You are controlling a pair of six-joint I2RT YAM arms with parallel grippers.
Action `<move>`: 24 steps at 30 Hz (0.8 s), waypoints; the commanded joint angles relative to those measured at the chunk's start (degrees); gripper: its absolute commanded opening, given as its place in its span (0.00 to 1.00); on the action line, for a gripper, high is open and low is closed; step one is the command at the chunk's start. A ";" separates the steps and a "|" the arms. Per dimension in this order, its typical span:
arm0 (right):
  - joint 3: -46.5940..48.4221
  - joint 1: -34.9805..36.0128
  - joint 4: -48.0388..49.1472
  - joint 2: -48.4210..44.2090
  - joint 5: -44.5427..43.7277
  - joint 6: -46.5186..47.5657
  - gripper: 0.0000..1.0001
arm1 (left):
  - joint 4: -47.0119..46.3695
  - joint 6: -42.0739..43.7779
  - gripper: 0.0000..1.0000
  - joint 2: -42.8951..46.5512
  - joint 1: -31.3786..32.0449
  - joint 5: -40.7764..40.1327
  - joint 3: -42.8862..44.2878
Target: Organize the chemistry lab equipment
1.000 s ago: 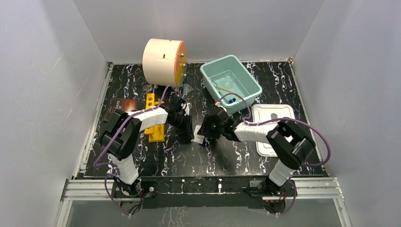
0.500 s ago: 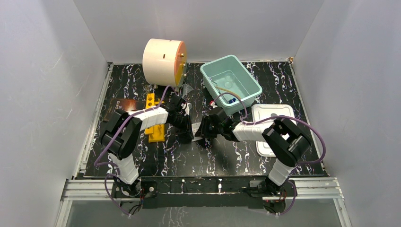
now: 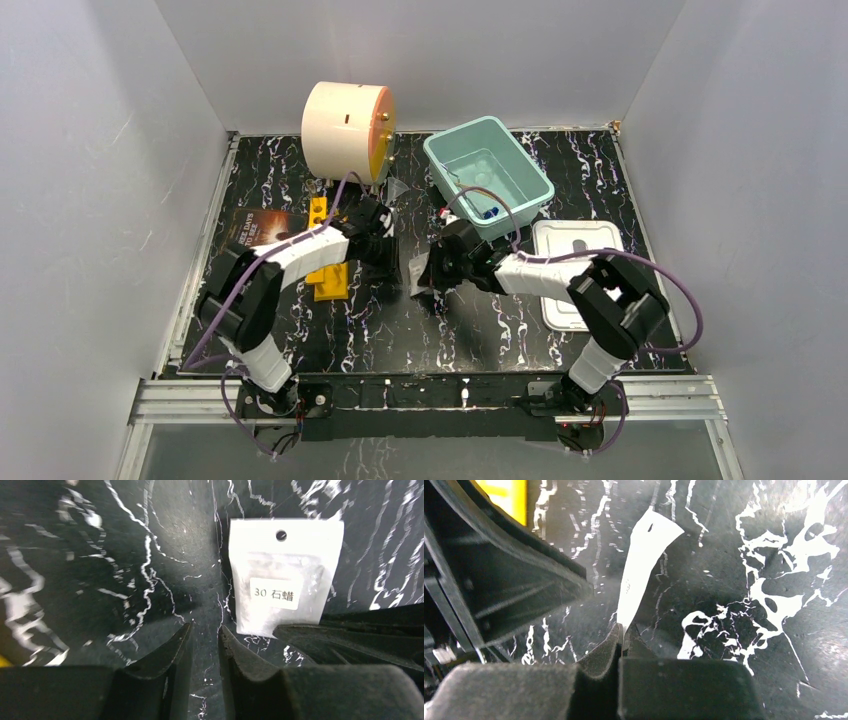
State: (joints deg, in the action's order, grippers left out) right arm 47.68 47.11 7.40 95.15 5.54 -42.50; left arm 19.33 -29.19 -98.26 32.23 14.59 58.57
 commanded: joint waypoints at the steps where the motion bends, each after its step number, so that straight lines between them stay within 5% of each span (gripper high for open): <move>1: 5.78 -1.04 -3.49 -7.61 0.55 10.04 0.00 | 1.96 -1.00 0.26 10.76 -0.19 -10.97 1.68; 6: 12.31 -6.25 -10.27 -13.13 0.28 17.43 0.00 | 2.03 -1.57 0.33 17.38 -0.21 -18.10 4.12; 12: 25.13 -16.67 -17.37 -15.38 -0.31 21.69 0.00 | 1.84 -1.23 0.39 20.38 -0.24 -17.58 6.91; 24: 40.81 -27.57 -28.80 -1.22 3.95 36.03 0.00 | 2.59 0.21 0.47 20.86 -0.24 -18.41 11.16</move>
State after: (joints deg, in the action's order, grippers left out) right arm 83.79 20.80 -14.39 87.96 6.74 -14.02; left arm 21.08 -30.30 -78.87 32.10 -2.42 66.78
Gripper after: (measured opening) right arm 0.019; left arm 0.461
